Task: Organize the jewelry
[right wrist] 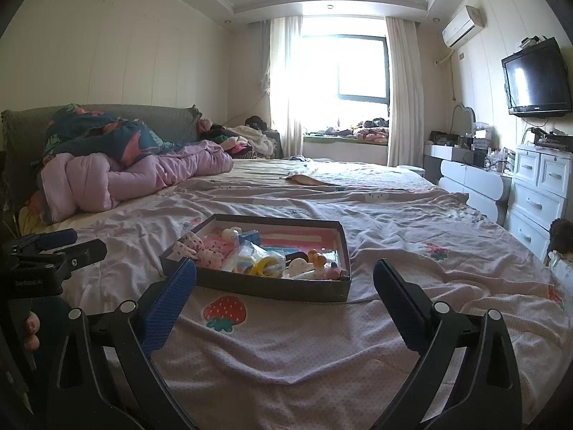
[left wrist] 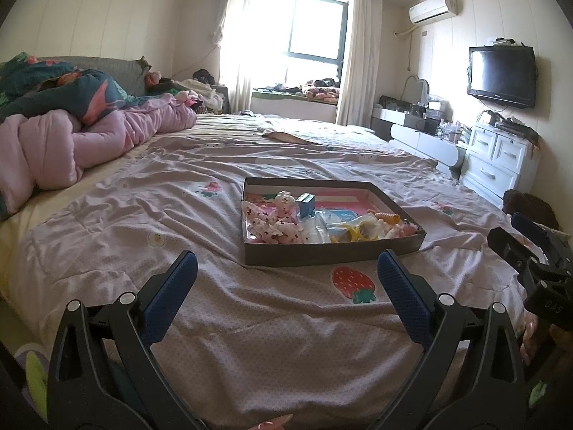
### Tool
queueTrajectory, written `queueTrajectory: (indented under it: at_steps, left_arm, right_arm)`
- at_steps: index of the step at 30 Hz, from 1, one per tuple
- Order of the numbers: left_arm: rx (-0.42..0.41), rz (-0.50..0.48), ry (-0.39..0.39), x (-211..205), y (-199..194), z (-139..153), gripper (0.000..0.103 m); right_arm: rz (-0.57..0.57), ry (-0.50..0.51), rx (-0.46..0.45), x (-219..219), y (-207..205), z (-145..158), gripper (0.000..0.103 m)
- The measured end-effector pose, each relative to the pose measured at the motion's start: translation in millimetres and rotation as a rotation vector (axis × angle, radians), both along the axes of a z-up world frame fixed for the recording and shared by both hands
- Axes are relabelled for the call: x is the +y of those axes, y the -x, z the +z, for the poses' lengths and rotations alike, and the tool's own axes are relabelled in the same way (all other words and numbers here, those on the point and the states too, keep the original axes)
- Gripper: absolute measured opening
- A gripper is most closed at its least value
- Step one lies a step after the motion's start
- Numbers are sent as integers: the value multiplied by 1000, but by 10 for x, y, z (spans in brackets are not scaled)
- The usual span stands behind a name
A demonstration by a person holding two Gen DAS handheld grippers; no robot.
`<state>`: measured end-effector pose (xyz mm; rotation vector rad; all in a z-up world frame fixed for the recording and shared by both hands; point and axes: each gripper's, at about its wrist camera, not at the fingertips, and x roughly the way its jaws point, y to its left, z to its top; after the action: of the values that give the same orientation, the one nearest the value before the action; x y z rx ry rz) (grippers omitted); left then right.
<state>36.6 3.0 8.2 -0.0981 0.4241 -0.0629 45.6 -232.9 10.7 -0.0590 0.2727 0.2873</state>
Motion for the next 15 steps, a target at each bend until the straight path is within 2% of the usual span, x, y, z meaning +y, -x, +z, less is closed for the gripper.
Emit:
queueTrajectory:
  at_steps: [15]
  left_arm:
    - [-1,-12,0,-22,8,-12,92]
  right_arm:
    - [-3,1,-2,-5,-1,-12,96]
